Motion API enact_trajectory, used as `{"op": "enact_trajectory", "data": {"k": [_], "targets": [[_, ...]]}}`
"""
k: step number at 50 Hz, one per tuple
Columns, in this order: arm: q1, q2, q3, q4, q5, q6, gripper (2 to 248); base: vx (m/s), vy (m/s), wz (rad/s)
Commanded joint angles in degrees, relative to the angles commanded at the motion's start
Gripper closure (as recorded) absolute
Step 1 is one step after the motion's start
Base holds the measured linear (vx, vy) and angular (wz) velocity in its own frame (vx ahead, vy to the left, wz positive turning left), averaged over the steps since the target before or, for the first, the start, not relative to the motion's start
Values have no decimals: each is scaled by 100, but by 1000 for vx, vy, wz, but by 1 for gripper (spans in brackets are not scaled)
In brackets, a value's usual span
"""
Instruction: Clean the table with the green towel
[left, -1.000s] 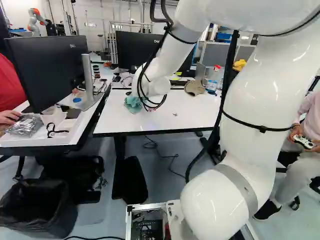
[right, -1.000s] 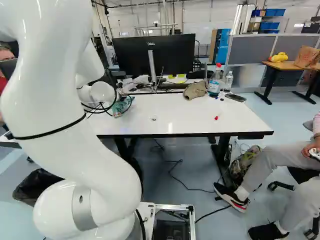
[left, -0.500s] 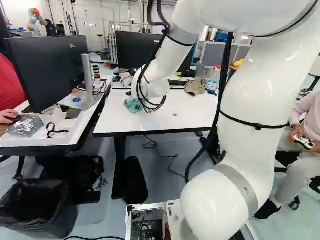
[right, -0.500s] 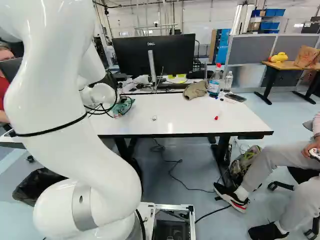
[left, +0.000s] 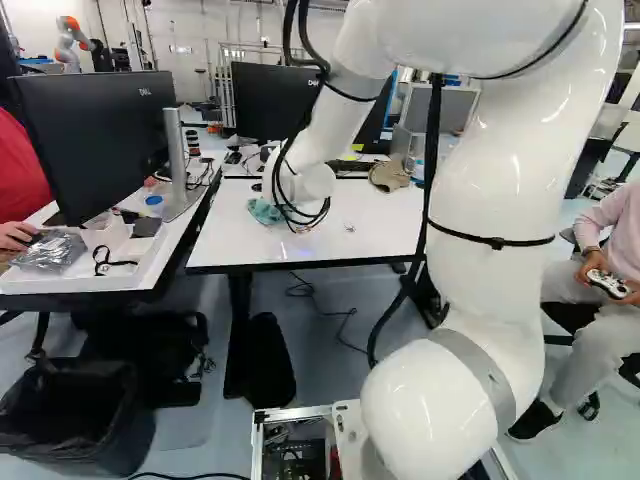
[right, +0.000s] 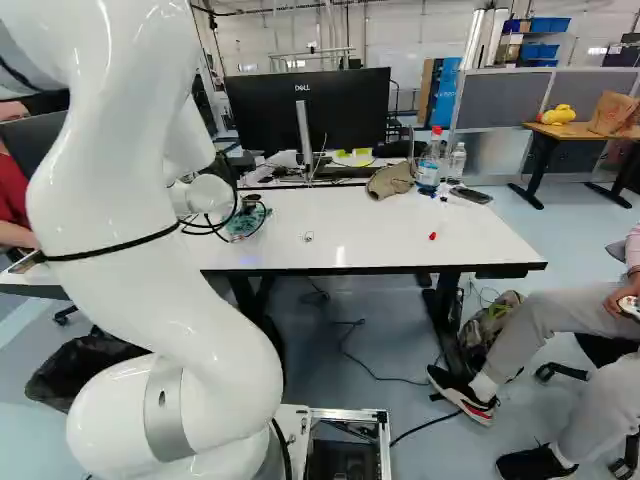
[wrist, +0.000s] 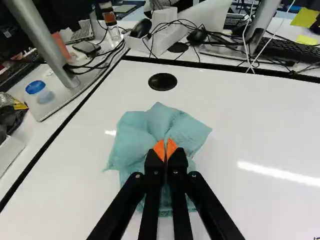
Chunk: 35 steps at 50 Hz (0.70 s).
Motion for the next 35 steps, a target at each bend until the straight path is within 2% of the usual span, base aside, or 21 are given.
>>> {"op": "enact_trajectory", "data": {"k": [35], "targets": [[0,-63,-14,0,-86,0,225,0,0,0]]}}
